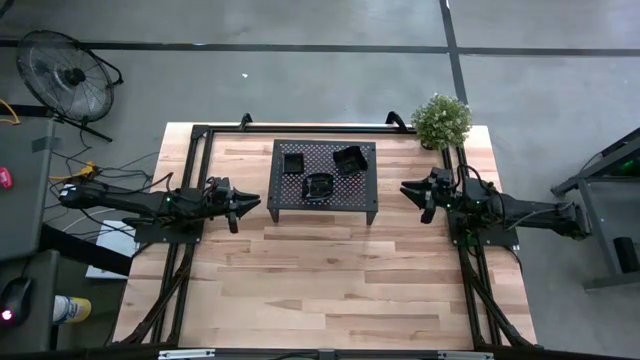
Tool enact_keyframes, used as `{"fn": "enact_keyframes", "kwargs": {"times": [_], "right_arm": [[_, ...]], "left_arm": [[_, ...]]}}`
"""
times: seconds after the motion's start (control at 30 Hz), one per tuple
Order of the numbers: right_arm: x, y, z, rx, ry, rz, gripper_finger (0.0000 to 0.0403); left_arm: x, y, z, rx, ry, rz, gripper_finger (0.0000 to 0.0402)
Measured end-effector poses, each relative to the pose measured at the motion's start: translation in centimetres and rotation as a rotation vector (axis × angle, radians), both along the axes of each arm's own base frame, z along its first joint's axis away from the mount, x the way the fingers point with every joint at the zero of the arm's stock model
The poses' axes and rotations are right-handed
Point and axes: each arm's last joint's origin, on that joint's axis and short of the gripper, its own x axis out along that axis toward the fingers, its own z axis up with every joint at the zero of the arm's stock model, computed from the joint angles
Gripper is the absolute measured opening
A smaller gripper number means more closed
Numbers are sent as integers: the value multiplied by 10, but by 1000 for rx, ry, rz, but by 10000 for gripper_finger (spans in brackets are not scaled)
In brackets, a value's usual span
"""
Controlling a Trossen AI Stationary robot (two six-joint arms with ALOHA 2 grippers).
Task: Pick & Place Mini shaped plates
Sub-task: Return to Home Position
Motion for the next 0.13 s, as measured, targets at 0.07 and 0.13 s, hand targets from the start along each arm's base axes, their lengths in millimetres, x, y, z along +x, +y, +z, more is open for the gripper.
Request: {"fn": "enact_keyframes", "kwargs": {"times": [0.07,0.13], "right_arm": [[0,0,0,0,0,0,114],[0,0,0,0,0,0,114]], "left_arm": [[0,0,0,0,0,0,78],[0,0,0,-1,-1,0,78]]}}
